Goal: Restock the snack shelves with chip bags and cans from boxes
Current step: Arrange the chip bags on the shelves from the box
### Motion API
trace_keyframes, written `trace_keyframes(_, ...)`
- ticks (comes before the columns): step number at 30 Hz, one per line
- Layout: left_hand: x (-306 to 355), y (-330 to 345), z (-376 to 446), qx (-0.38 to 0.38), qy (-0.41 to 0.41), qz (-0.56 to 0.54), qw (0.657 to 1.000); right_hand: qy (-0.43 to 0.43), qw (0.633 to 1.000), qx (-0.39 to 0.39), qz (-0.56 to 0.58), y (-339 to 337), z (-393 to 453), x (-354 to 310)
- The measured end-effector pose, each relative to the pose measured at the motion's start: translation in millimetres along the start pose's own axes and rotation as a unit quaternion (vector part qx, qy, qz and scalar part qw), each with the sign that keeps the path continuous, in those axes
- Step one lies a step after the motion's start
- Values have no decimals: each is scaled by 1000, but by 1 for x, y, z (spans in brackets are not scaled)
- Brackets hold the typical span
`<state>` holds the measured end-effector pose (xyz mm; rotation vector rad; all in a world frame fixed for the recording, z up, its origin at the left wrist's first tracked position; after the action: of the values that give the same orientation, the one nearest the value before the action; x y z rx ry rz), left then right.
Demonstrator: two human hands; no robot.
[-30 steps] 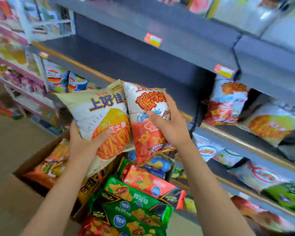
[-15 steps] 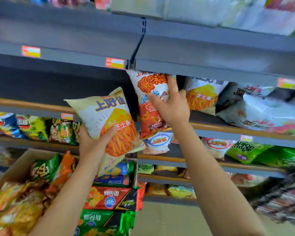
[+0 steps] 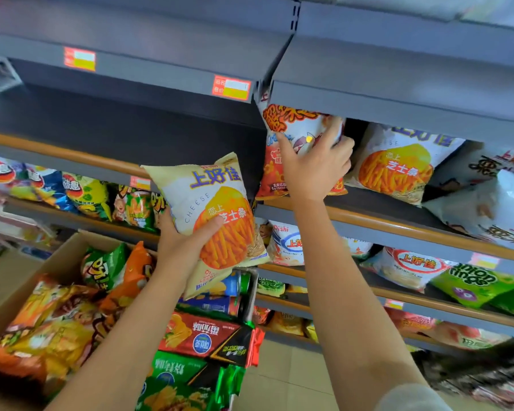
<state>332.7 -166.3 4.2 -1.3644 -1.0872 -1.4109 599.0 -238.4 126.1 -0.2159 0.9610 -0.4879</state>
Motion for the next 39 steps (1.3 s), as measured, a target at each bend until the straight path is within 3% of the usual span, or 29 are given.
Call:
trace_keyframes(6, -5, 8, -3, -40, -6, -13, 999, 36, 998, 49, 16, -15, 8, 23)
trace_keyframes(13, -20, 13, 4, -78, -18, -13, 997, 97, 991, 86, 44, 13, 25, 13)
trace_keyframes(17, -16, 15, 5, -81, -3, -8, 997, 89, 993, 70, 29, 13, 12, 25)
trace_keyframes(23, -13, 24, -7, -114, -2, -56, 992, 32, 998, -56, -26, 5, -19, 50)
trace_keyframes(26, -13, 34, -15, -146, -9, -68, 987, 60, 980, -176, 69, -15, -10, 56)
trace_keyframes(28, -9, 44, -21, -163, -11, -76, 984, 112, 961, -215, 130, -47, -4, 67)
trace_keyframes(30, -1, 63, -27, -196, 3, -85, 977, 161, 916, -315, 189, -74, -9, 81)
trace_keyframes(32, 15, 94, -38, -245, 28, -94, 965, 165, 826, -482, 242, -92, -27, 83)
trace_keyframes(34, 32, 131, -47, -296, 55, -78, 950, 158, 767, -561, 267, -104, -32, 92)
trace_keyframes(35, 40, 151, -50, -320, 70, -64, 943, 149, 769, -553, 283, -110, -24, 98)
trace_keyframes(39, 75, 224, -58, -371, 172, 5, 913, 133, 842, -421, 311, -137, 35, 134)
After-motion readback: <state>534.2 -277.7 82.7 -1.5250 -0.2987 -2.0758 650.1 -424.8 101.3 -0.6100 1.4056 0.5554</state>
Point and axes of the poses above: each hand's wrist, its own z-axis towards the middle knuckle, its own y-axis out of the palm, x = y × z, the point moved 8 cm from there along z, towards the middle knuckle, and after that the axes turned 14 degrees about y, right-handed, at the moved point
